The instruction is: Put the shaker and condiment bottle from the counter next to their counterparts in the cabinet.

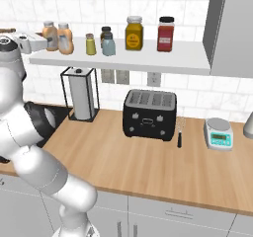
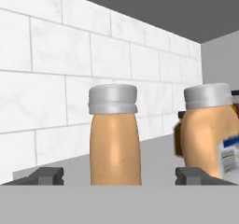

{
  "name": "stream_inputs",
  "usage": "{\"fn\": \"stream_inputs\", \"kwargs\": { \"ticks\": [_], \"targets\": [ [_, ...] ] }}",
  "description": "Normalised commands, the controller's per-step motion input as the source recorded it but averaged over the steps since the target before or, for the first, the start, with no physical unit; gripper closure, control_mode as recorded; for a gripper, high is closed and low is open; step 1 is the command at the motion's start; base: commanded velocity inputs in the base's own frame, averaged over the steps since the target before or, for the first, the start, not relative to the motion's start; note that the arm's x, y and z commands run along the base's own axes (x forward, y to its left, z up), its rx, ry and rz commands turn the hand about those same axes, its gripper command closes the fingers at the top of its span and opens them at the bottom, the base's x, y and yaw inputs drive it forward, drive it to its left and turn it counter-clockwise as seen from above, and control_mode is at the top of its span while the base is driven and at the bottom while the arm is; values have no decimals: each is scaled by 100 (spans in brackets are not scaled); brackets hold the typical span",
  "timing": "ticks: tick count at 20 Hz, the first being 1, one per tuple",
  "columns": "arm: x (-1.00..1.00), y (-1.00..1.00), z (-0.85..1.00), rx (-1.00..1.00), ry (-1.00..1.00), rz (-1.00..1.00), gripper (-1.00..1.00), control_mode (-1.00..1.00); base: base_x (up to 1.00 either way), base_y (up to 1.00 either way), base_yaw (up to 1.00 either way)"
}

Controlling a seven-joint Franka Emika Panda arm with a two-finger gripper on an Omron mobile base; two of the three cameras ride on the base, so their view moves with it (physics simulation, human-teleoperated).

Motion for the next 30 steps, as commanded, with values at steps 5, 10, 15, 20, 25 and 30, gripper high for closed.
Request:
{"fn": "stream_inputs", "kwargs": {
  "ticks": [5,10,15,20,25,30],
  "targets": [
    [-47,50,6,-1,0,0,-100,-100,0,0,0],
    [-99,19,31,1,0,-1,-100,-100,0,0,0],
    [-100,1,16,4,0,0,-100,-100,0,0,0],
    [-97,0,-20,1,-3,0,-100,-100,0,0,0],
    [-96,0,-38,0,-2,3,-100,-100,0,0,0],
    [-85,1,-25,0,0,4,-100,-100,0,0,0]
  ]
}}
